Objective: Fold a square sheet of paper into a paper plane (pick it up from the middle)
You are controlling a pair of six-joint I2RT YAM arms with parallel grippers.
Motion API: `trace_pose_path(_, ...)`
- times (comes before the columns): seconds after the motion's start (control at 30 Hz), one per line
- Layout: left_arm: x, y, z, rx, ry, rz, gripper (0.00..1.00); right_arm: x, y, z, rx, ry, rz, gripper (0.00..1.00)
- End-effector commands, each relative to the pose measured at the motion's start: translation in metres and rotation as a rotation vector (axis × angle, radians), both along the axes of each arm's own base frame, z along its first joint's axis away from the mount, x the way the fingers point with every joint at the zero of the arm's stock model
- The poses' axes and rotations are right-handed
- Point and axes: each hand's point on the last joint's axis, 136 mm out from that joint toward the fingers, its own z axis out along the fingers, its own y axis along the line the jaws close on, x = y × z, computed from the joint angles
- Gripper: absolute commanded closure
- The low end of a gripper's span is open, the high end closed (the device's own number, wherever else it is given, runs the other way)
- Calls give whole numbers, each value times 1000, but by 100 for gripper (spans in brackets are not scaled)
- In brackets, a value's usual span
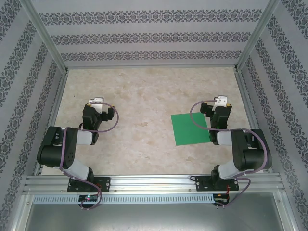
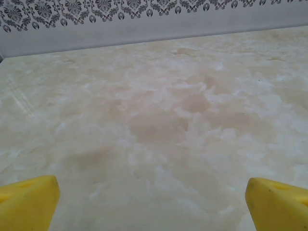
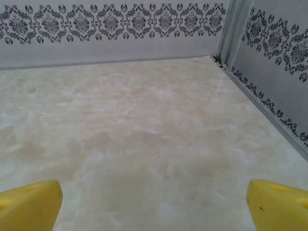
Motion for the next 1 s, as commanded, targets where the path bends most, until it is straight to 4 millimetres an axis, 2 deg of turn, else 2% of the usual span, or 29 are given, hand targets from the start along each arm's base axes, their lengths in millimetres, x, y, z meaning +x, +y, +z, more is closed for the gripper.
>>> trace_pose_path(0.0, 5, 3, 4, -5, -7, 1, 0, 5, 1, 14, 16, -42, -3, 2)
trace_pose_path(0.37, 5, 3, 4, -5, -8, 2, 0, 5, 2, 14, 33, -44, 23, 2)
trace_pose_path(0.47, 4, 3, 6, -2, -13, 6, 0, 10, 17, 13, 24, -17, 112, 2)
trace_pose_path(0.53, 3, 2, 6, -3, -19, 0, 0, 9, 17, 14, 20, -28, 113, 2)
trace_pose_path(0.63, -6, 1, 25, -8, -56, -3, 0, 4, 26, 27, -4, -50, 150, 2)
trace_pose_path(0.7, -17, 10, 41, -35, -60, 50, 0, 1, 20, 36, 41, 56, 93, 2)
trace_pose_path(0.8, -31, 15, 70, -117, -79, 96, 0, -8, 22, 51, 162, 191, 54, 2)
trace_pose_path(0.87, -37, 23, 81, -211, -7, 180, 0, -17, 23, 51, 333, 278, -25, 2)
trace_pose_path(0.97, -41, 27, 94, -324, 109, 270, 0, -29, 69, 49, 539, 471, 131, 2)
